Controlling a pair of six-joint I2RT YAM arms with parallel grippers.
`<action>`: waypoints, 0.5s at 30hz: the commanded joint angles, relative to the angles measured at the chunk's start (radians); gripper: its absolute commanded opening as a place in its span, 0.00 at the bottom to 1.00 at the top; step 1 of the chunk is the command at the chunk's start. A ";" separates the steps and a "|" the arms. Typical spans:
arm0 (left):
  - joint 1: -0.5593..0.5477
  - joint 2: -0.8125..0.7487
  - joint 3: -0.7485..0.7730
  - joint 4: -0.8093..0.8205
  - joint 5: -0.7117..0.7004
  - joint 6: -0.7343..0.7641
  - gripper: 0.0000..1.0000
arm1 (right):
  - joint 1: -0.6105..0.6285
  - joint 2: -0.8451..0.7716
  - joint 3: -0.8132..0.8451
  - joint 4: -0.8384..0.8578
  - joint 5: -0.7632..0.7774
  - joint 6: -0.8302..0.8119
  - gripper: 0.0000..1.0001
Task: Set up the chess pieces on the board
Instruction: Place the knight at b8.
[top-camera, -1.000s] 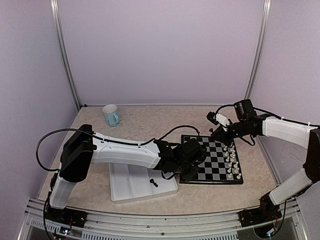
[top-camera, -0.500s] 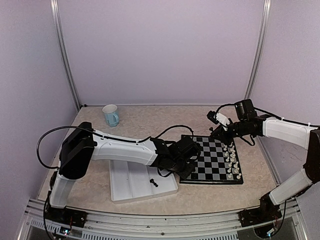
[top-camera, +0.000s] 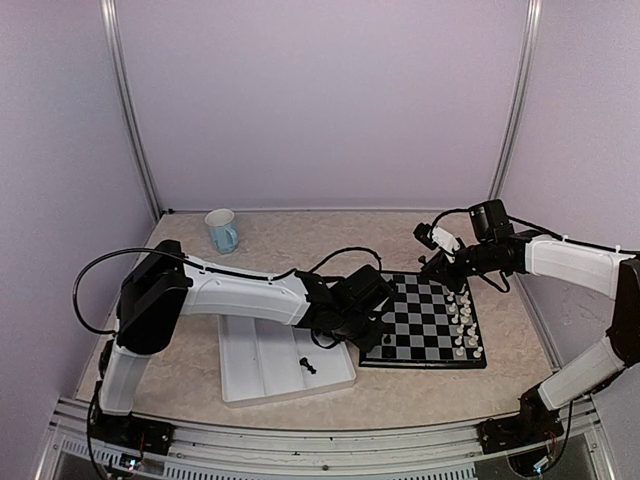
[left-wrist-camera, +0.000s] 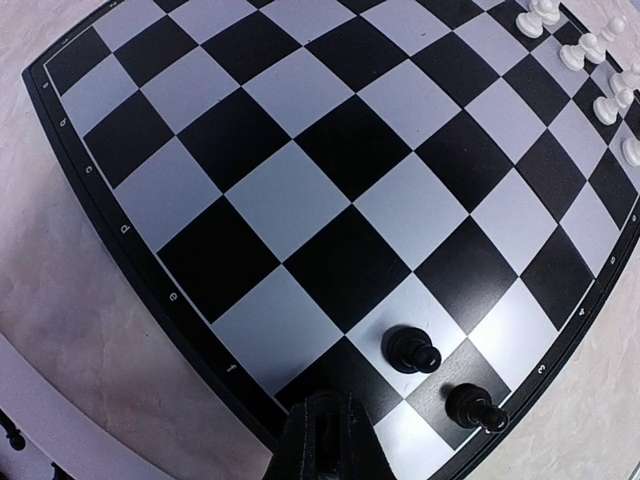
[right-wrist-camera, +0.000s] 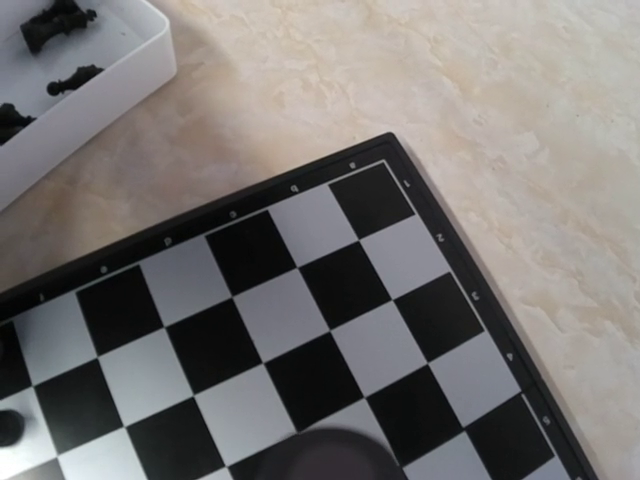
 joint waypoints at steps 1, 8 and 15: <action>-0.019 0.008 0.028 -0.029 -0.018 0.011 0.05 | -0.006 0.012 -0.012 0.013 -0.019 -0.003 0.04; -0.021 0.005 0.020 -0.032 -0.023 0.001 0.36 | -0.007 0.019 -0.008 0.009 -0.030 -0.003 0.04; -0.022 -0.024 0.009 -0.019 -0.039 -0.003 0.55 | -0.006 0.012 -0.006 0.004 -0.031 -0.001 0.04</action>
